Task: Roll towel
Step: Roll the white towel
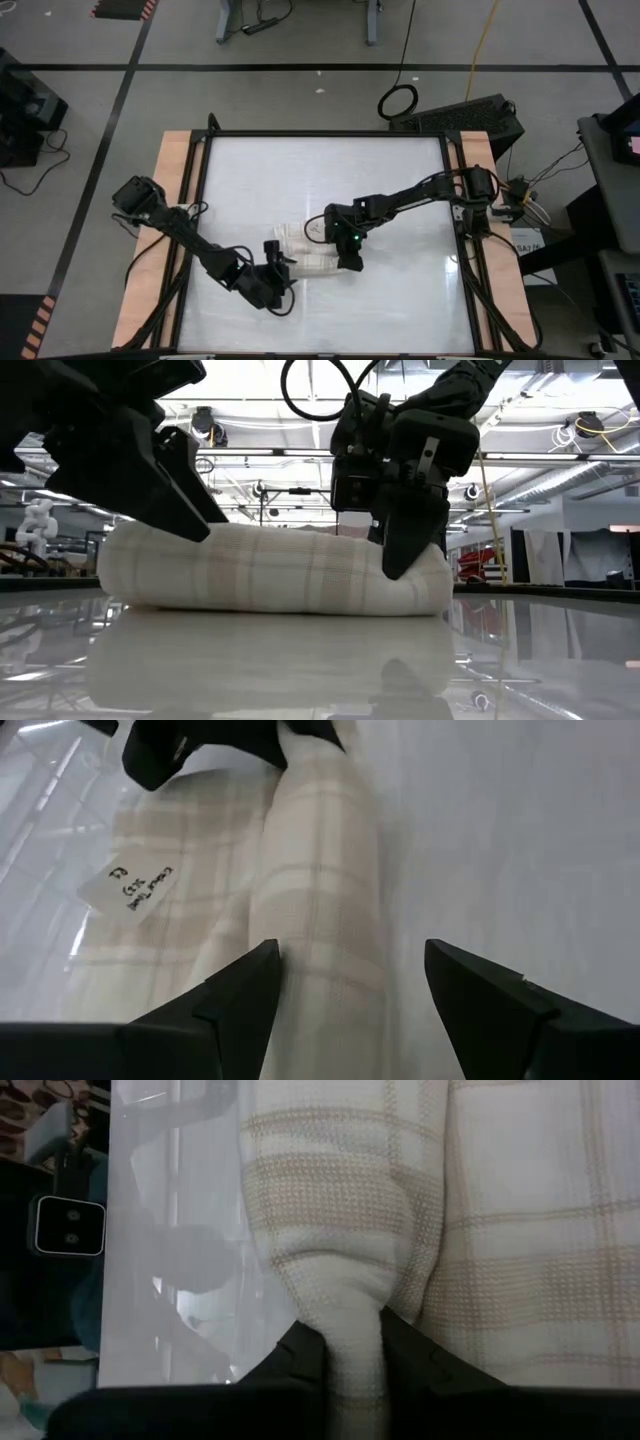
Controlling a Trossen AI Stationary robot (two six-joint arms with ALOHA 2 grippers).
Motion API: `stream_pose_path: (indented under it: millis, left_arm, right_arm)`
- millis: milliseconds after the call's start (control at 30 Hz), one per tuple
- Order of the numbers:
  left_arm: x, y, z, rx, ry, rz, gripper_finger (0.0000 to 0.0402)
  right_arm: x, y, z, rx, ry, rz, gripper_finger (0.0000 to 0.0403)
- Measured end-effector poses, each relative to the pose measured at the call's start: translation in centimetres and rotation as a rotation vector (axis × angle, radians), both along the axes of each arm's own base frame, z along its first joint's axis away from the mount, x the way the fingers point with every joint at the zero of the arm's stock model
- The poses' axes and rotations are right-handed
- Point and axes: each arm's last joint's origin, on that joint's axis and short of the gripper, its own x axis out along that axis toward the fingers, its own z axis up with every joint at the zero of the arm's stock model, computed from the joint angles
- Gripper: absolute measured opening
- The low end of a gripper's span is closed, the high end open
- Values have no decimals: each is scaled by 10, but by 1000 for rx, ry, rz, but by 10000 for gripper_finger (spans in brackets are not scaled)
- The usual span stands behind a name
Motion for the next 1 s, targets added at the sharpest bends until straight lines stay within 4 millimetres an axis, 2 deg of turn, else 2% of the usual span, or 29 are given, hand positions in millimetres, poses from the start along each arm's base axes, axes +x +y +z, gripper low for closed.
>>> stream_pose_path:
  millis: [333, 500, 600, 867, 1000]
  left_arm:
    - [-4, 10, -6, 57, 92, 23, 254]
    - [3, 21, -8, -60, 168, -4, 242]
    - [6, 29, -10, -99, 204, 15, 203]
    - [13, 44, -11, -181, 270, -22, 49]
    - [16, 49, -11, -256, 300, -44, 48]
  right_arm:
    - [0, -2, -1, 7, 0, 3, 46]
    - [0, -2, -1, 6, -2, 6, 51]
    - [0, -2, -1, 4, -1, 5, 56]
    - [0, -2, -1, -17, -12, 18, 78]
    - [-2, -1, 5, -79, -32, 22, 109]
